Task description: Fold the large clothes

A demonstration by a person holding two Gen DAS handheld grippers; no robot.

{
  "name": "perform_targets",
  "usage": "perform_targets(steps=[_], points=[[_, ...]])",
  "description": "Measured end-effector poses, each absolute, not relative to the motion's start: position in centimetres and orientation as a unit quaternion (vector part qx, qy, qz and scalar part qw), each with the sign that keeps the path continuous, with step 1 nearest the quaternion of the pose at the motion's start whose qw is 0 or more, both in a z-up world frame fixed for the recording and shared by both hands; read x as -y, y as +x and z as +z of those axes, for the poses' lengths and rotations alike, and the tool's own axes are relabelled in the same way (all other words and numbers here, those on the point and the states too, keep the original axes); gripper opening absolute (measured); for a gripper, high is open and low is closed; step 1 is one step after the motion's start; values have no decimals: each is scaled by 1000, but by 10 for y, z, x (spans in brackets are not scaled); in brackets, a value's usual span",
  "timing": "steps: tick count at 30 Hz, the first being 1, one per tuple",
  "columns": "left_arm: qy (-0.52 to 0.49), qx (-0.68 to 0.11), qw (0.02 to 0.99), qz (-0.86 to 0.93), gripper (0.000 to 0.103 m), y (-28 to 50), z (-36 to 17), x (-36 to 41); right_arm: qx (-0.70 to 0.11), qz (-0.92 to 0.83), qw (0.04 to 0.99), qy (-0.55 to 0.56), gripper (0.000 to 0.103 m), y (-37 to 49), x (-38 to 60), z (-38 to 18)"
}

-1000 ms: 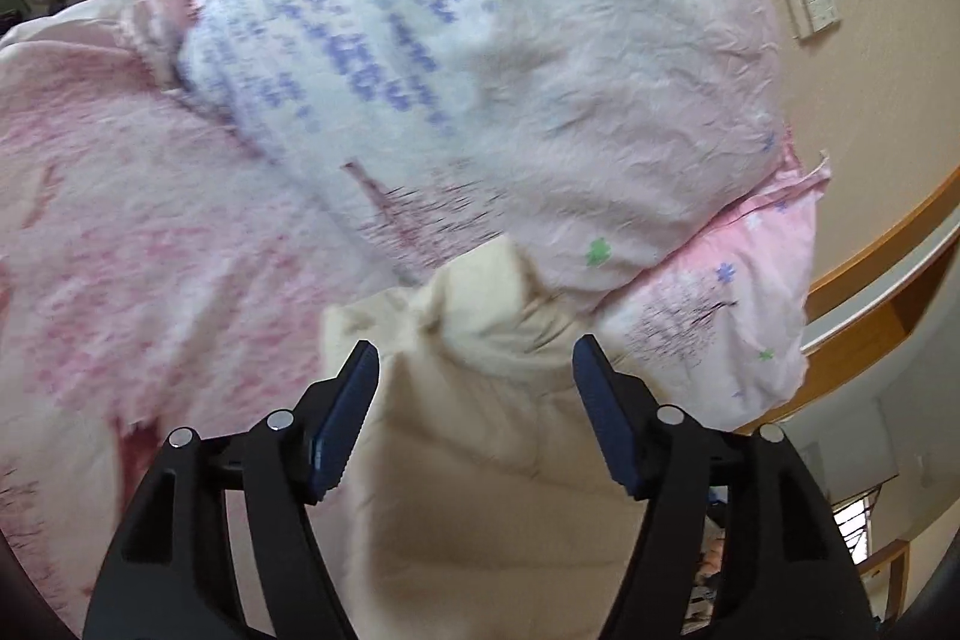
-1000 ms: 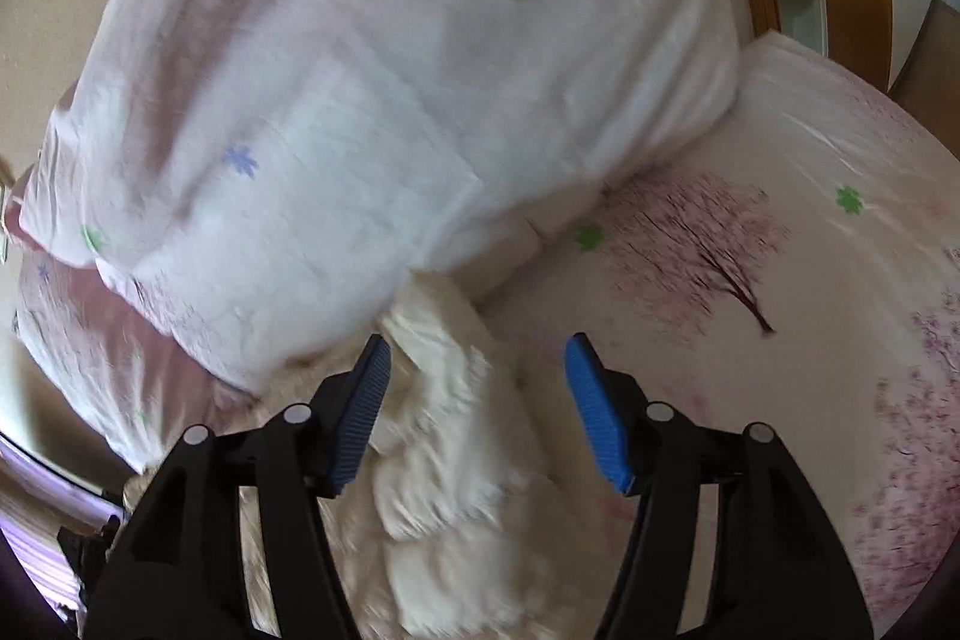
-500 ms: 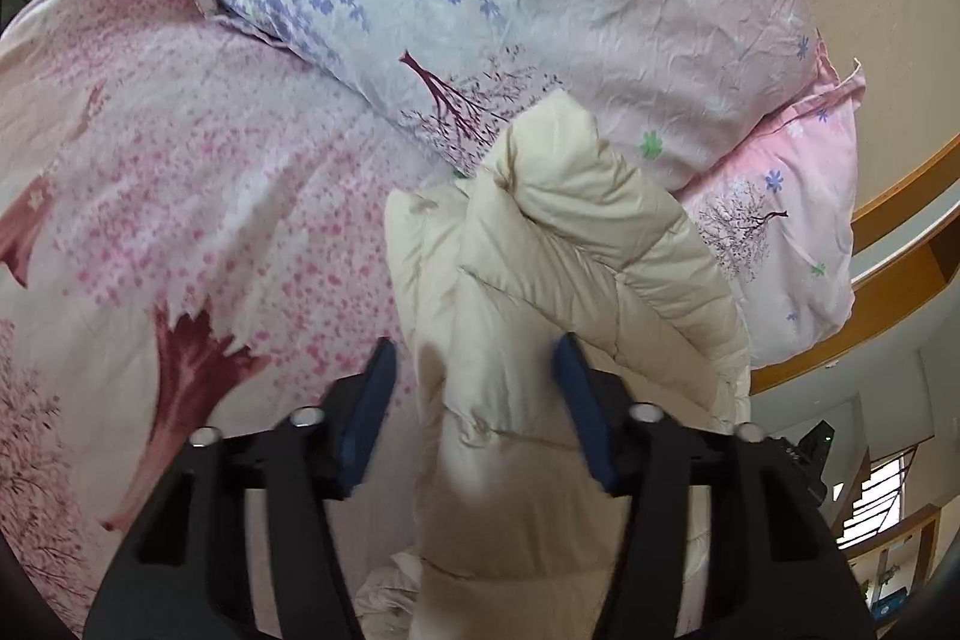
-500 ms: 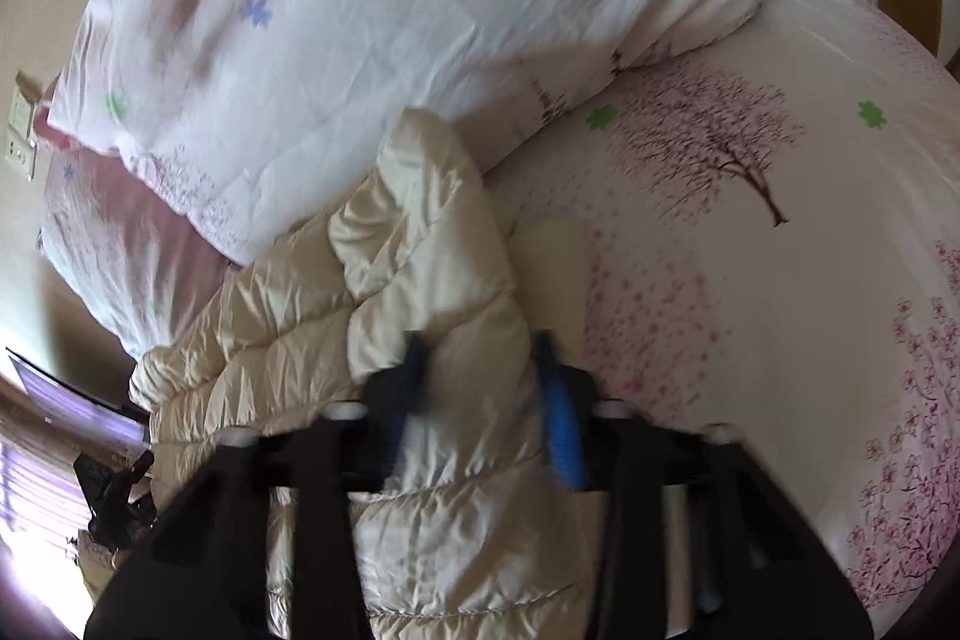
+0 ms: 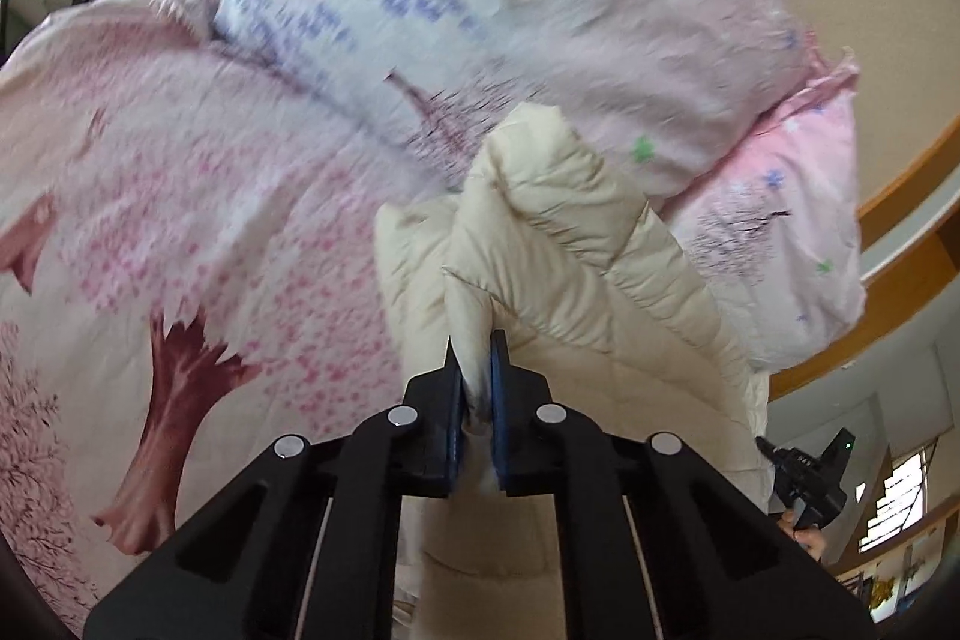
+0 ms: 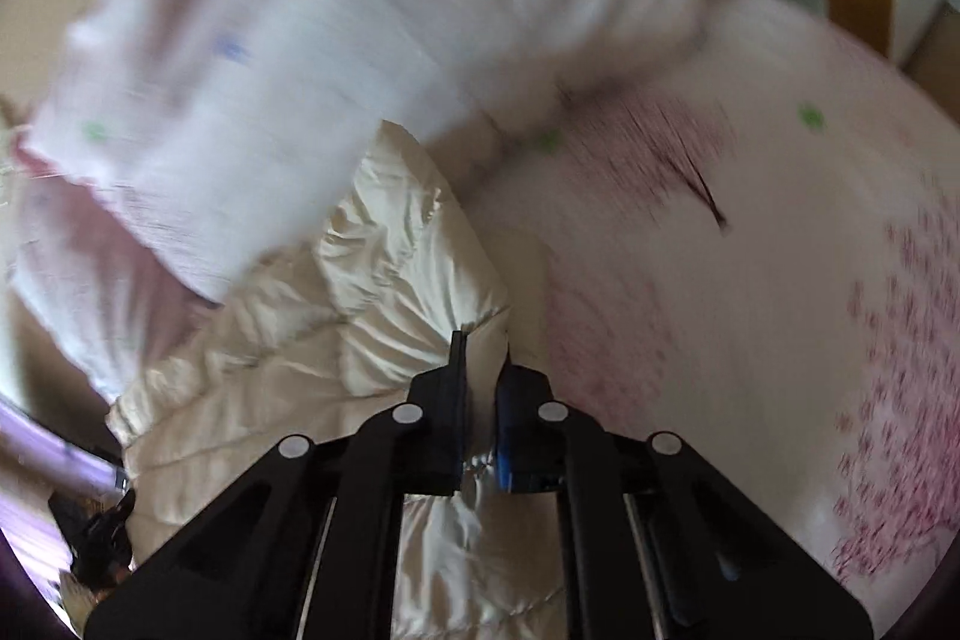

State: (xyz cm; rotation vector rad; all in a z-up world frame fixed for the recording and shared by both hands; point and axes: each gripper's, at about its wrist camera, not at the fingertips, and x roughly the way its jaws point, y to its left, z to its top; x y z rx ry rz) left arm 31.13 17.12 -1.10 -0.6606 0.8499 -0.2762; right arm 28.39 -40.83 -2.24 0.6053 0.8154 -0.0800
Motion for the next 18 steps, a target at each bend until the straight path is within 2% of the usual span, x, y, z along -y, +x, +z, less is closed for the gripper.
perform_targets(steps=[4, 6, 7, 8, 9, 10, 11, 12, 14, 15, 16, 17, 18], points=[[-314, -414, 844, -132, 7, 315, -18, -169, -421, -48, 861, 281, 10, 293, 404, -33], [-321, -413, 840, -144, 8, 318, -15, -171, -418, -33, 864, 278, 19, 293, 404, -24], [-327, -414, 837, -146, 10, 319, -14, -173, -412, -23, 865, 285, 34, 292, 407, -19], [-336, -413, 833, -151, 13, 321, -14, -175, -401, -9, 866, 297, 54, 292, 411, -12], [-343, -413, 829, -155, 24, 324, -14, -177, -392, -4, 869, 301, 60, 293, 414, -7], [-348, -412, 828, -155, 43, 328, -14, -178, -386, -4, 872, 301, 61, 296, 416, -2], [-349, -405, 832, -146, 51, 333, -14, -180, -390, 1, 871, 297, 61, 304, 419, 2], [-351, -406, 831, -144, 54, 337, -14, -180, -396, 4, 868, 301, 61, 312, 420, 3], [-366, -410, 822, -149, 54, 348, -17, -179, -405, 9, 860, 311, 61, 330, 420, 3], [-369, -409, 821, -151, 54, 352, -17, -177, -410, 11, 856, 314, 57, 339, 419, 1], [-366, -406, 823, -152, 54, 357, -15, -174, -411, 19, 856, 312, 41, 346, 416, 1], [-358, -403, 828, -151, 53, 361, -13, -170, -409, 23, 859, 306, 12, 352, 414, -1], [-348, -397, 837, -147, 45, 364, -10, -166, -401, 21, 867, 296, 9, 355, 411, 1]])
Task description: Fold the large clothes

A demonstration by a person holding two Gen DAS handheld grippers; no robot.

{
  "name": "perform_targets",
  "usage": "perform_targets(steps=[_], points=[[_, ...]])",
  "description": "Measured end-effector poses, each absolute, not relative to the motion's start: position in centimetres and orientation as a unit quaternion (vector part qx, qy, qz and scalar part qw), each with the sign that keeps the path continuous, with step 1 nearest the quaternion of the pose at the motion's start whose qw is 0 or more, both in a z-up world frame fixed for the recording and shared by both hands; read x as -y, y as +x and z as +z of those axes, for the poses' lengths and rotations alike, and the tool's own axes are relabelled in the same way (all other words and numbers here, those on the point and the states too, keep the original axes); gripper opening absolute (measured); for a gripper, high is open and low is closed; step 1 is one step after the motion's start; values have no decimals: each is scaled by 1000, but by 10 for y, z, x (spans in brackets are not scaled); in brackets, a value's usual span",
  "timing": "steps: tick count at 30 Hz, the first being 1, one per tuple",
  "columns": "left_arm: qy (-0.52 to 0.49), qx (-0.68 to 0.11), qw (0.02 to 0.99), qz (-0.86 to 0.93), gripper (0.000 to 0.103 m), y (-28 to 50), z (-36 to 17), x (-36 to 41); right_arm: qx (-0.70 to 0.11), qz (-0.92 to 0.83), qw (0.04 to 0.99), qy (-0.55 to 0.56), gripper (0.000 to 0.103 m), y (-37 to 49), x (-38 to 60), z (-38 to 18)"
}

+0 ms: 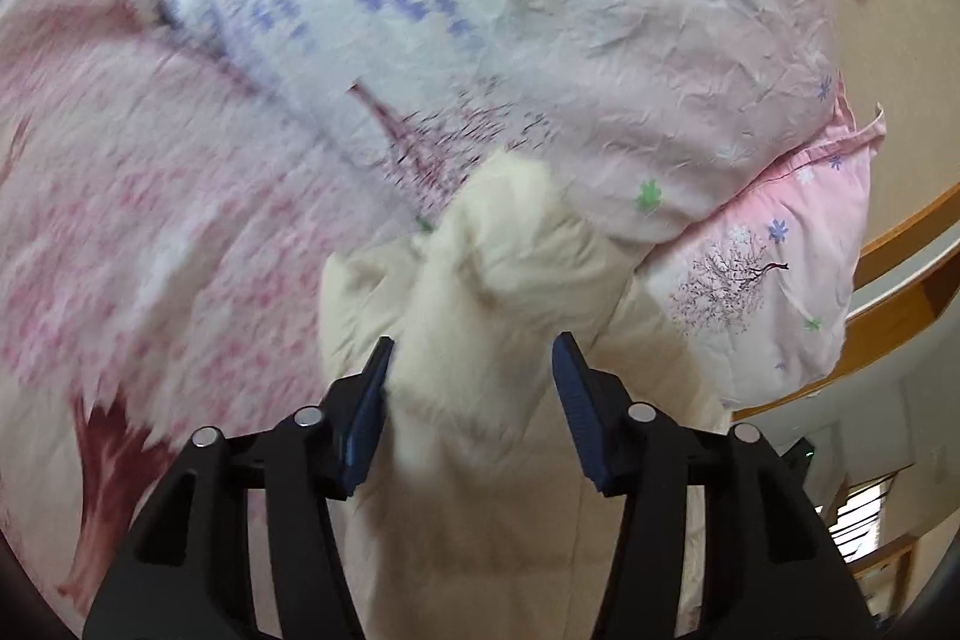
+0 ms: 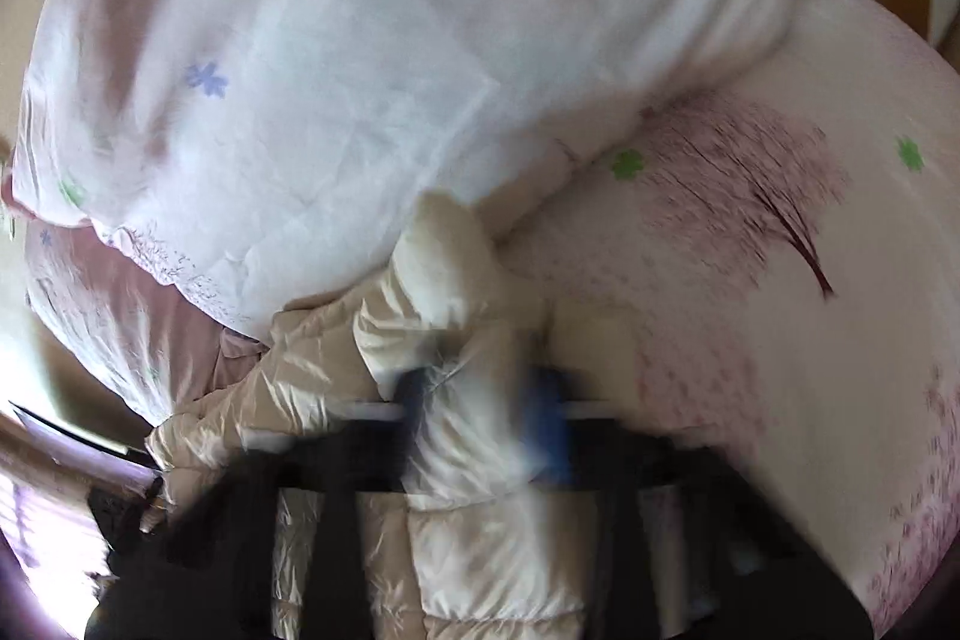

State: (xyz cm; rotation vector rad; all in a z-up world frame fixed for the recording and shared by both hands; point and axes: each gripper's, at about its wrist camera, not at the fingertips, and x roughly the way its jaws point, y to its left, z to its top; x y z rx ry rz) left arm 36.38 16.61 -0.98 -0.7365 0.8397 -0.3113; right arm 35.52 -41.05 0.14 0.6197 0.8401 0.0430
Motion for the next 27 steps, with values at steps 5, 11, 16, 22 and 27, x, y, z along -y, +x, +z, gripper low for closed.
perform_targets(steps=[5, 11, 16, 22, 27], points=[[-317, -388, 857, -119, 9, 373, -3, -160, -366, -45, 883, 292, 6, 354, 418, 5], [-329, -413, 845, -79, 7, 376, -23, -164, -430, -97, 850, 288, 8, 371, 422, -26], [-347, -400, 843, -92, 14, 360, -11, -176, -398, -90, 872, 269, 45, 346, 417, 2], [-287, -352, 884, -114, 42, 307, 26, -163, -350, -9, 911, 217, 46, 286, 386, 28], [-220, -351, 897, -157, 57, 276, 34, -124, -373, 26, 909, 184, 46, 265, 354, 16]])
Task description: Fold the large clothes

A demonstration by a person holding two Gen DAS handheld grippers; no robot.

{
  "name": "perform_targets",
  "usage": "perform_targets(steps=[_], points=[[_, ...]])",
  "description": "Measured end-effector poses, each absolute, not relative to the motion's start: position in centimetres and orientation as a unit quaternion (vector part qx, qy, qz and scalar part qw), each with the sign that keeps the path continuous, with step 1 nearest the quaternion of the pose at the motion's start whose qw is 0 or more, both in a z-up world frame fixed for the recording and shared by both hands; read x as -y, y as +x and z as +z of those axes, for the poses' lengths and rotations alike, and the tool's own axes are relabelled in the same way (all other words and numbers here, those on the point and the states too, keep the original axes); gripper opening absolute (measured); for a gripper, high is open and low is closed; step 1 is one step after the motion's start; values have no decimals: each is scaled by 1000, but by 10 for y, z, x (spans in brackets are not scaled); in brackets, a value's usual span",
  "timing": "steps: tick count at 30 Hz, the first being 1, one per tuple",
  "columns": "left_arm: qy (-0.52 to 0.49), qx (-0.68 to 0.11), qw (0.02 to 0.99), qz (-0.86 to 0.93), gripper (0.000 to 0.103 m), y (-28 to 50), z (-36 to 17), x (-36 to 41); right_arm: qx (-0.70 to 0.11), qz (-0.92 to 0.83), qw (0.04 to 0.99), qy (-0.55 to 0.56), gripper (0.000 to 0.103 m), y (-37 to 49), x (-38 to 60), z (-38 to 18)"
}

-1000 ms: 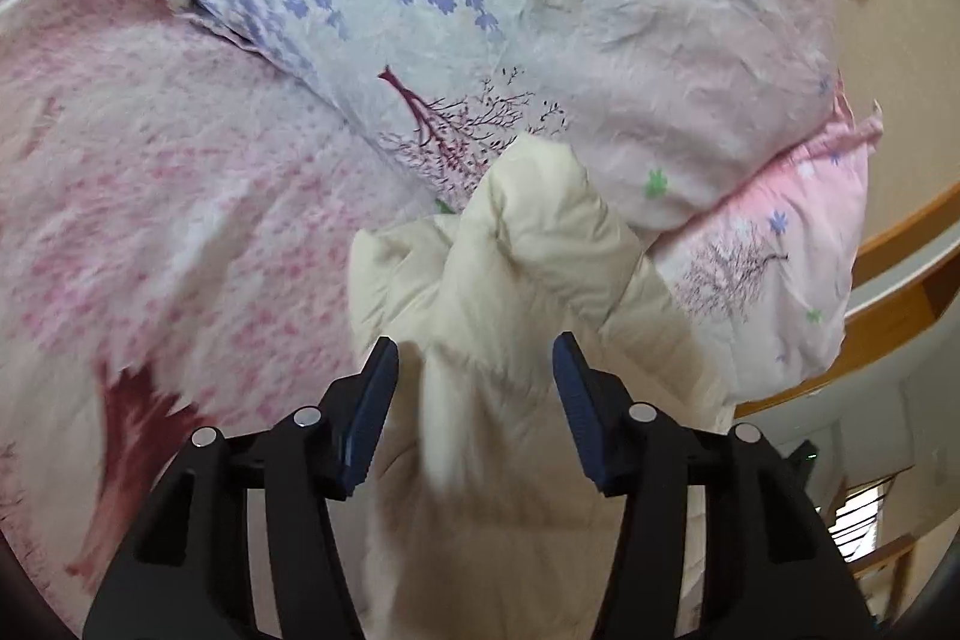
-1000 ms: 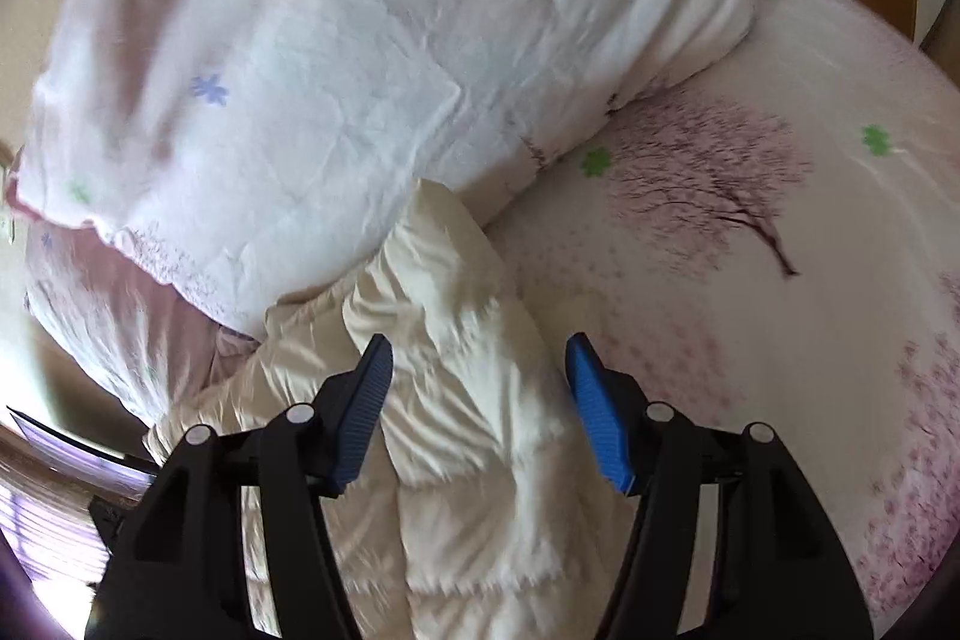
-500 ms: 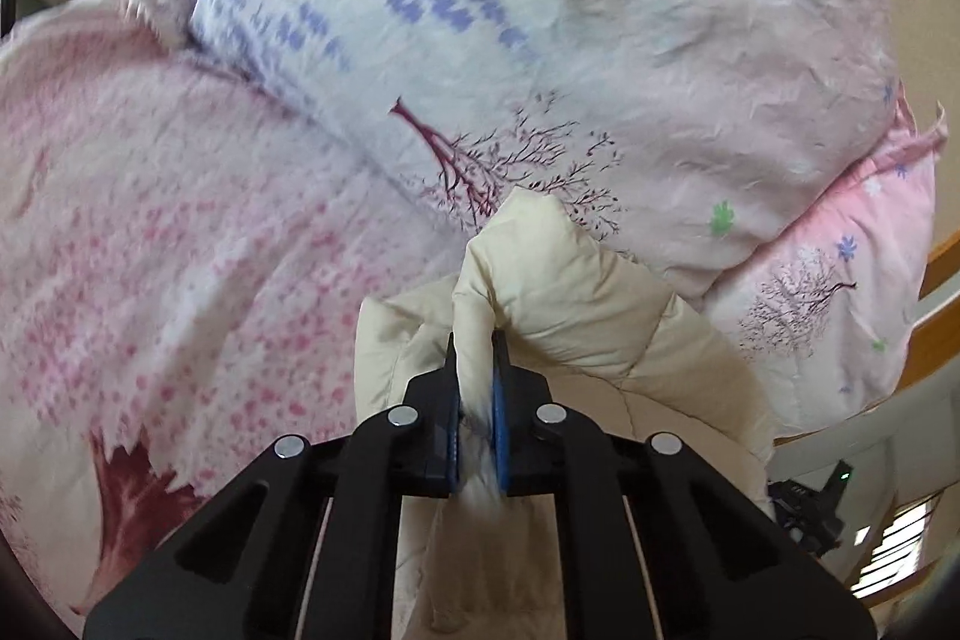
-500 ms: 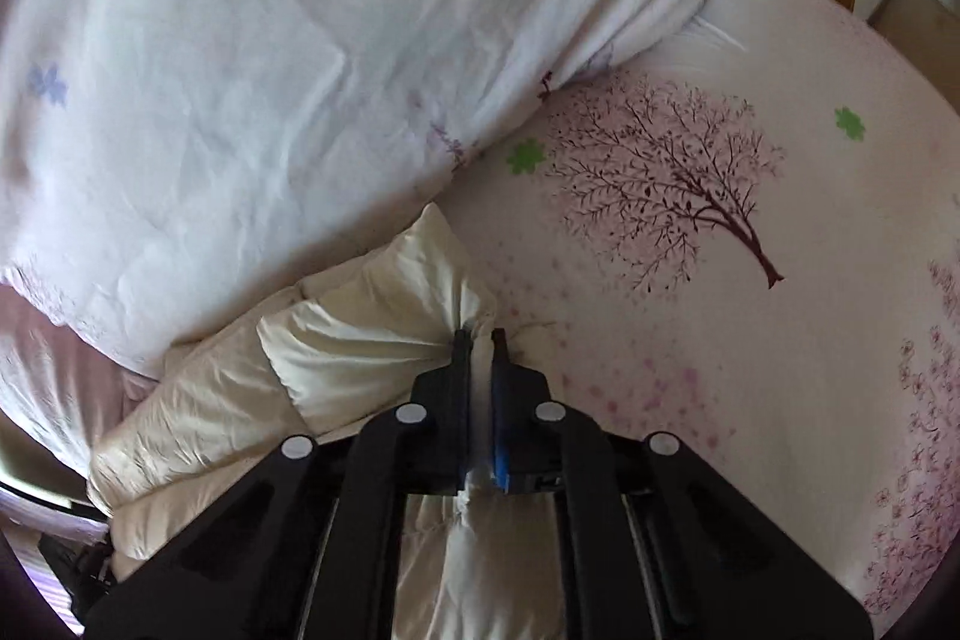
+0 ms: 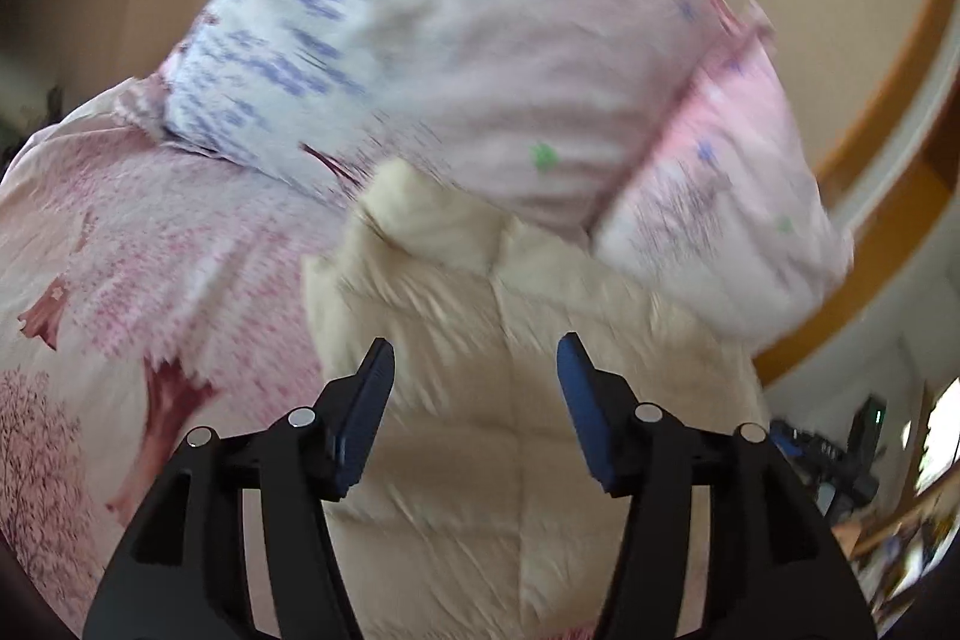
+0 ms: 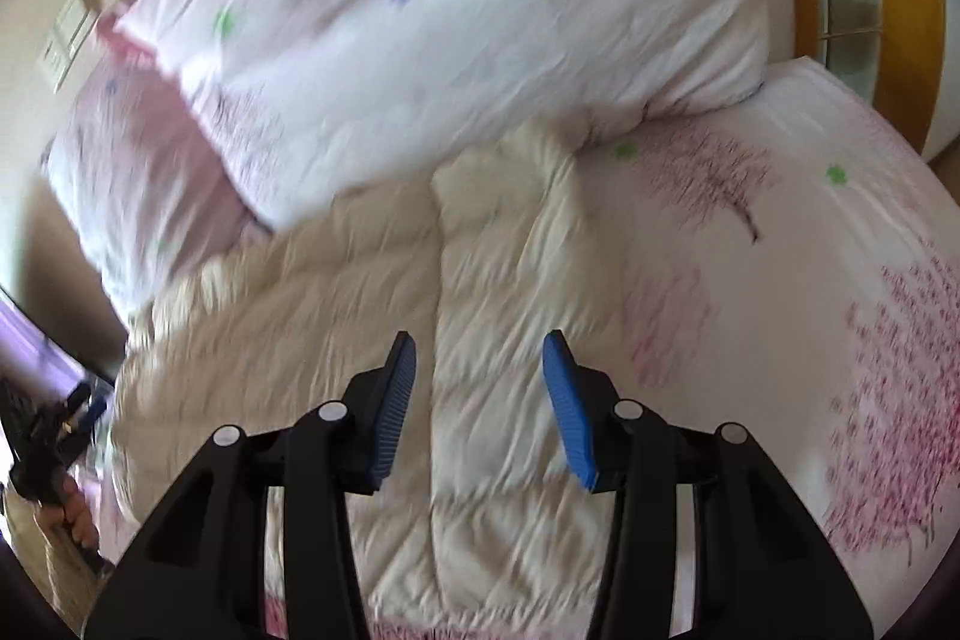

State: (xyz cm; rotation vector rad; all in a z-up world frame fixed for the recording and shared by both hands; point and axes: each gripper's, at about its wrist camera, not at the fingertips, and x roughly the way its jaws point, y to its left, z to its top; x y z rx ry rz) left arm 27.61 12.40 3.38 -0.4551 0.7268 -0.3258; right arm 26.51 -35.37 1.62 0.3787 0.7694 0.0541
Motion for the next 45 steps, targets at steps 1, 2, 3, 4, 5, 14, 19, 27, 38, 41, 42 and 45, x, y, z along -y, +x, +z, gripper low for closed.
perform_targets(steps=[1, 2, 3, 4, 5, 14, 19, 27, 38, 41, 42, 45], points=[[-214, -359, 894, -161, 57, 279, 31, -117, -376, 27, 908, 182, 46, 265, 351, 12], [-210, -367, 892, -161, 57, 280, 27, -114, -379, 26, 907, 181, 46, 259, 349, 8], [-208, -375, 889, -158, 57, 281, 23, -112, -383, 23, 906, 180, 46, 259, 347, 4], [-208, -386, 886, -152, 57, 285, 17, -111, -393, 18, 902, 178, 46, 263, 346, -2], [-209, -394, 882, -151, 57, 285, 13, -112, -401, 15, 899, 175, 46, 262, 346, -11], [-200, -433, 868, -136, 54, 296, -23, -107, -458, -4, 874, 164, 47, 286, 340, -39], [-240, -431, 858, -145, 54, 289, -13, -124, -465, 19, 859, 212, 56, 283, 362, -29], [-305, -429, 839, -139, 67, 264, -8, -190, -440, 37, 843, 307, 87, 244, 424, -18], [-369, -476, 776, -186, 67, 264, -43, -185, -496, 97, 778, 374, 78, 252, 426, -67], [-374, -477, 771, -199, 67, 264, -46, -176, -499, 105, 778, 367, 65, 251, 421, -65], [-374, -477, 770, -201, 67, 264, -46, -175, -502, 110, 775, 368, 60, 250, 419, -65], [-371, -478, 769, -206, 56, 262, -49, -165, -500, 120, 770, 376, 41, 247, 418, -70]])
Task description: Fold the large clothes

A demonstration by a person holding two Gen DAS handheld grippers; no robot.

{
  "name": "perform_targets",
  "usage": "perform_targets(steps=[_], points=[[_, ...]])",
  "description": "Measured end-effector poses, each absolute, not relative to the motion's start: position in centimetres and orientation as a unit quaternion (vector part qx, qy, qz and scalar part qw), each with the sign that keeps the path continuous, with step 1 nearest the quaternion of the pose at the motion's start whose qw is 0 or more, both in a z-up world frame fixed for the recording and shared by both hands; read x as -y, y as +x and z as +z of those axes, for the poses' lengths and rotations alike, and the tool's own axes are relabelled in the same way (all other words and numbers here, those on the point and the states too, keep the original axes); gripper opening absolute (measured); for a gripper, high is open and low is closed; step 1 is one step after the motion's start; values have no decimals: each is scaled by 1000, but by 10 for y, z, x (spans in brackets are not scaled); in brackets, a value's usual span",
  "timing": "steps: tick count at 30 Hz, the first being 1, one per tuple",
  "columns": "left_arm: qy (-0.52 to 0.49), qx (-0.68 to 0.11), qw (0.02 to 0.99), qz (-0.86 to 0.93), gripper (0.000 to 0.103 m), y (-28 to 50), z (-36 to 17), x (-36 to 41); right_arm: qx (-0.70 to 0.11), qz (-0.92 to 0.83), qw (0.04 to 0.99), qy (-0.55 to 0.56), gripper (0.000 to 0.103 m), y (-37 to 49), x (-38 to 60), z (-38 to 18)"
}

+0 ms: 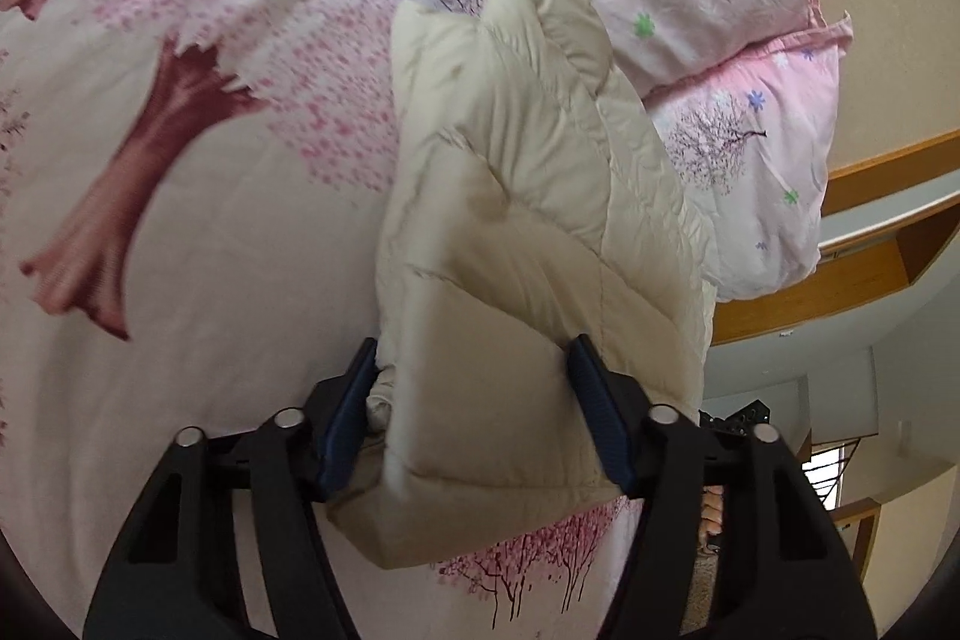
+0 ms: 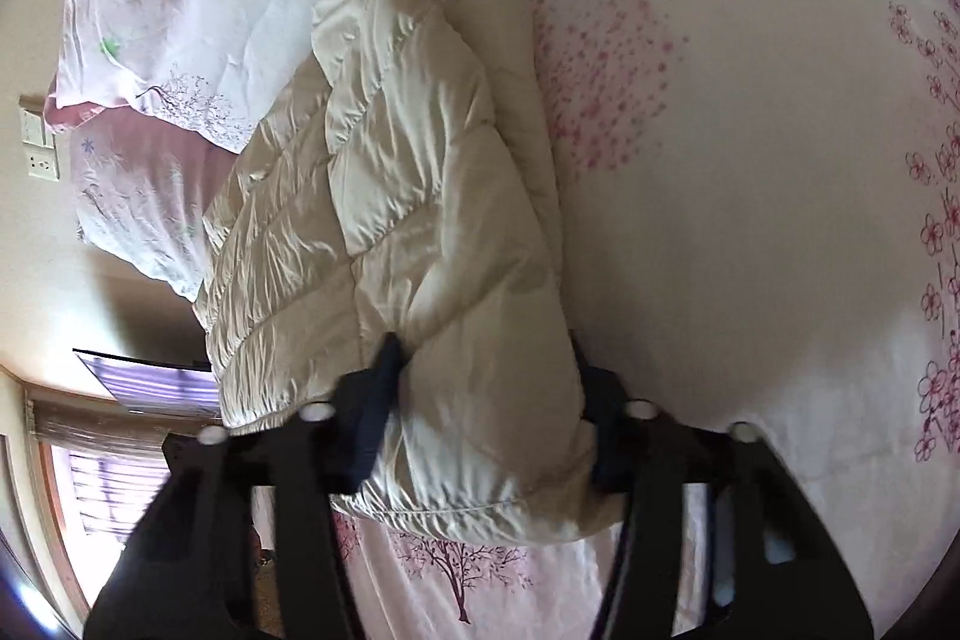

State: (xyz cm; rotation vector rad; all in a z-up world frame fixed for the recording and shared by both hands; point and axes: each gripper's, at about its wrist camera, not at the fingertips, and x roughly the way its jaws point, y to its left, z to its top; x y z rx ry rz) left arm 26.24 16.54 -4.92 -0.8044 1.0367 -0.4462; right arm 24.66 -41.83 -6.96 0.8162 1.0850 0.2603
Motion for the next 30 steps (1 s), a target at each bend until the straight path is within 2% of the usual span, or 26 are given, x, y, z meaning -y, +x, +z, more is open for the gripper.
perform_targets(steps=[1, 2, 4, 7, 17, 30], points=[[-374, -479, 766, -207, 46, 263, -51, -163, -498, 125, 768, 383, 34, 245, 418, -71], [-379, -479, 764, -209, 42, 263, -54, -161, -494, 128, 767, 388, 29, 244, 417, -71], [-379, -470, 768, -212, 27, 262, -53, -159, -489, 129, 769, 390, 24, 243, 416, -68], [-383, -448, 777, -222, 19, 258, -43, -160, -476, 131, 778, 389, 19, 240, 410, -58], [-401, -392, 797, -222, 17, 216, -13, -197, -456, 197, 777, 387, 17, 201, 387, -33], [-427, -363, 807, -187, 17, 128, -18, -256, -487, 245, 750, 375, 17, 145, 336, -50]])
